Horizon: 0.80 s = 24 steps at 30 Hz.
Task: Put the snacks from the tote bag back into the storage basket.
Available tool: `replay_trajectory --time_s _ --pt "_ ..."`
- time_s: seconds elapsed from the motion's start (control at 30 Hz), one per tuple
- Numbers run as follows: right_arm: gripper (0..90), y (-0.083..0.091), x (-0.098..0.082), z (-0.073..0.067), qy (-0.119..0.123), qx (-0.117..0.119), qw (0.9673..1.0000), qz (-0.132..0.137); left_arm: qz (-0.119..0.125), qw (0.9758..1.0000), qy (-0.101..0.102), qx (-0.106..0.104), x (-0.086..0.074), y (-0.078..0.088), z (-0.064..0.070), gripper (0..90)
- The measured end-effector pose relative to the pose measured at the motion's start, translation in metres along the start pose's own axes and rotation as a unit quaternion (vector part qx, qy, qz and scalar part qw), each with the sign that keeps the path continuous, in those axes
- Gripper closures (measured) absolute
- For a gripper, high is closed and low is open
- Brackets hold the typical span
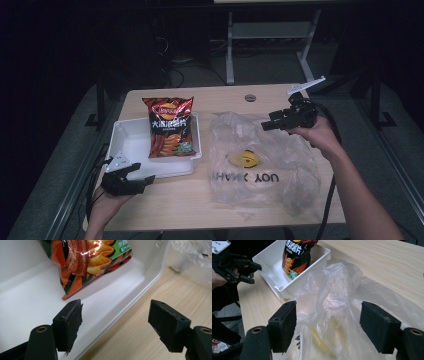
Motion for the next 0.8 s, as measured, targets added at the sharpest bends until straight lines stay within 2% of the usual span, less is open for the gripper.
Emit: replay_trajectory --time_s 0.8 --pt "28.5 0.021 -0.042 0.018 -0.029 -0.015 0.9995 0.004 -0.007 1.0000 -0.003 -0.002 -0.001 -0.001 0.001 26.6"
Point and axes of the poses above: each handheld gripper's, and its own axes: y roughly backward along the jaws, x roughly out of its top, z roughly to its right, the point moved 9 cm from there along -y, roughly forward along the jaws, and after that the axes turned 14 degrees about -x, right-handed, at the moved point
